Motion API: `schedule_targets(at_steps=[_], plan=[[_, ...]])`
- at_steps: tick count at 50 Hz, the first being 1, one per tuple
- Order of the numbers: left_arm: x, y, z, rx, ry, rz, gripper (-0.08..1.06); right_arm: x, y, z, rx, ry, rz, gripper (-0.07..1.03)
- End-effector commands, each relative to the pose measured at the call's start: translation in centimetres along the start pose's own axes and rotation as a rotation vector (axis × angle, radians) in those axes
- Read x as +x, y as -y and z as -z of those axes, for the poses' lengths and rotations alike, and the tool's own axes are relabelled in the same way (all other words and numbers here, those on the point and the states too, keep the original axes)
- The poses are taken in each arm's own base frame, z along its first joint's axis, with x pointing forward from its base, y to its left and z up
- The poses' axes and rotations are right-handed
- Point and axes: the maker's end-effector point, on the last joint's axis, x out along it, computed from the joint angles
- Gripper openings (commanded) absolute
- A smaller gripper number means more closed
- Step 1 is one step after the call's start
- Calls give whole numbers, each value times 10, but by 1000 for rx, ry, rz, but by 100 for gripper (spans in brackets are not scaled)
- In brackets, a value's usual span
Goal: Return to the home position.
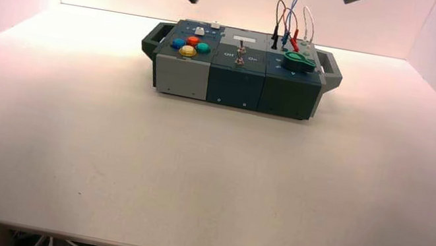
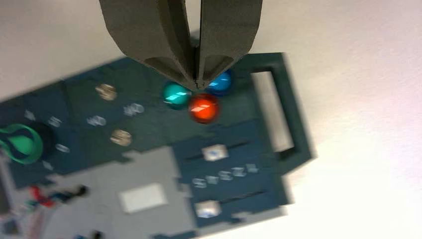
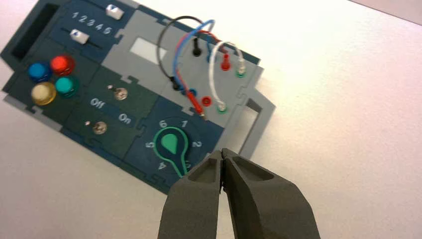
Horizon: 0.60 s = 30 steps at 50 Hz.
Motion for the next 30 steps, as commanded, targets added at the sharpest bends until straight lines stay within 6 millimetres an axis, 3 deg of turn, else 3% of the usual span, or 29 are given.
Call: schedule_targets(at_steps=[1,11,30], plan=[[-29,-24,-21,-47,91,-23,-3,-17,15,-10,22,66,39,-2],[-52,-57,-26,-112,181,-58,-3,-29,23,-8,39,105,67,-2],[-99,-76,-6,-148,353,-89,-3,-87,26,-9,44,286,144,-2]])
